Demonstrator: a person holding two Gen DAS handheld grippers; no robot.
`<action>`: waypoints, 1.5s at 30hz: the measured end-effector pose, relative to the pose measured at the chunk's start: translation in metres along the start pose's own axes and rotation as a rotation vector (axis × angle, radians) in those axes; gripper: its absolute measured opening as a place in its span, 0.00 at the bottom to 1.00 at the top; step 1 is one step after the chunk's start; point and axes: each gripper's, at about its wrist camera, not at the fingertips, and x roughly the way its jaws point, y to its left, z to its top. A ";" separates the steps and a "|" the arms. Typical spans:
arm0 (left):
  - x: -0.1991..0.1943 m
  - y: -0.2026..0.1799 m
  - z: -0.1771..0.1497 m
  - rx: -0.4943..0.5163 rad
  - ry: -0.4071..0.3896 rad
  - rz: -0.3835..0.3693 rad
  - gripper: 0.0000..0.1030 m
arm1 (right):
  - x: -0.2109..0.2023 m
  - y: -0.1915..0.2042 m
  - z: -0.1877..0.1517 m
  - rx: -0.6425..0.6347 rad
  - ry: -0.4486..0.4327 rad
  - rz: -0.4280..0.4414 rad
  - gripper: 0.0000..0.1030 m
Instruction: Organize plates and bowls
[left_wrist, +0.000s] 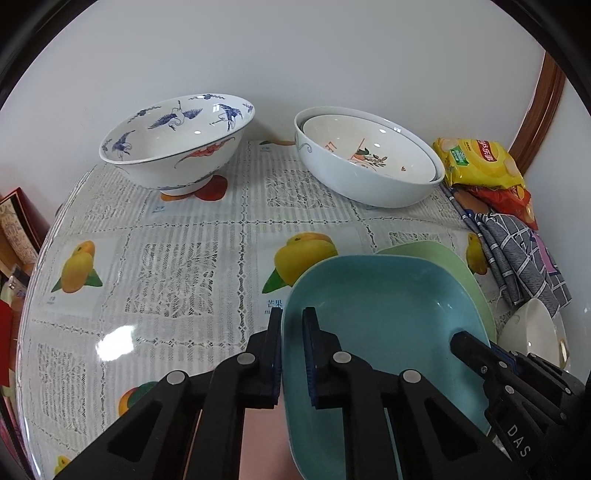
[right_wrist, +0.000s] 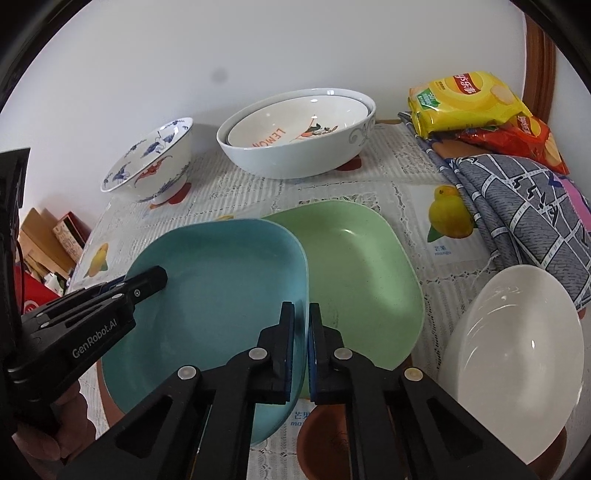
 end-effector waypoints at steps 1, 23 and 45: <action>-0.003 0.000 -0.001 -0.002 -0.002 -0.001 0.10 | -0.002 0.000 0.000 0.002 -0.001 0.004 0.06; -0.105 -0.026 -0.037 0.000 -0.065 -0.021 0.10 | -0.114 -0.003 -0.030 0.043 -0.110 0.012 0.03; -0.142 -0.023 -0.062 -0.020 -0.089 -0.023 0.10 | -0.157 0.007 -0.047 0.032 -0.155 0.024 0.03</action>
